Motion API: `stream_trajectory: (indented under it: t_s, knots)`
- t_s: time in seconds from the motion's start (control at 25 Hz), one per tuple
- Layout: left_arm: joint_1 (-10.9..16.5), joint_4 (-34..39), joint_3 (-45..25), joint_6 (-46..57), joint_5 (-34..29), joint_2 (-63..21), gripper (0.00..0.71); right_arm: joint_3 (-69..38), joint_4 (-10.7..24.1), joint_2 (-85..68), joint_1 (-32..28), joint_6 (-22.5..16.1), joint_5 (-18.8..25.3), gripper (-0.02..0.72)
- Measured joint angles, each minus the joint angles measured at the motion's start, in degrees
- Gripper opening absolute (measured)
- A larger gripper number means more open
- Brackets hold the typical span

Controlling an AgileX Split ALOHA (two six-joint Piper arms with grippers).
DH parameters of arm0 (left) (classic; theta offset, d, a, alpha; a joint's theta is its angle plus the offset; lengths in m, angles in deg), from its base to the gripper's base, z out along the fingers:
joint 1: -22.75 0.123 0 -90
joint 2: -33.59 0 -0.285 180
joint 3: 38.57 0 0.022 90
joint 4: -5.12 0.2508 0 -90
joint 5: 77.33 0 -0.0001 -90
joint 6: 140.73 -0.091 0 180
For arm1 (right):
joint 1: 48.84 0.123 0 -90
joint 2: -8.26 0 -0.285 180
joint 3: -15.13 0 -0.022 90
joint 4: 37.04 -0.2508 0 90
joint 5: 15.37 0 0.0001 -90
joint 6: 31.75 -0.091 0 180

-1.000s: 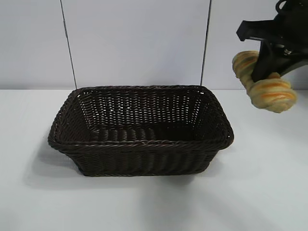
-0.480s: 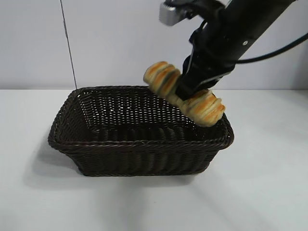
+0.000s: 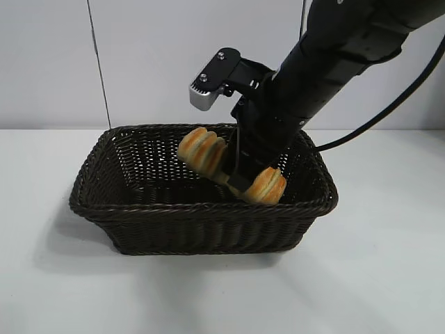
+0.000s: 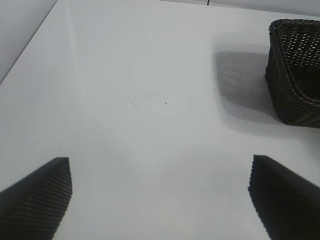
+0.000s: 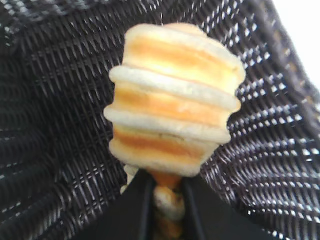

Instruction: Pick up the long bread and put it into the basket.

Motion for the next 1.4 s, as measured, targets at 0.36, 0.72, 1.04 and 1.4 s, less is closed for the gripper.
stream_trajectory:
  t_s: [0.36,0.72,1.04,1.4]
  knots:
    - [0.0,0.0,0.0,0.0,0.0,0.0,0.695,5.0,0.2,-6.8,0.0,-14.9,4.6,0.692]
    - [0.0,0.0,0.0,0.0,0.0,0.0,0.695,19.5,13.6,-7.4,-4.9,-49.4,20.9,0.694]
    - [0.0,0.0,0.0,0.0,0.0,0.0,0.695,25.8,21.5,-7.4,-13.2,-58.3,35.4,0.694]
    - [0.0,0.0,0.0,0.0,0.0,0.0,0.695,26.5,25.8,-7.4,-28.1,-58.5,44.1,0.695]
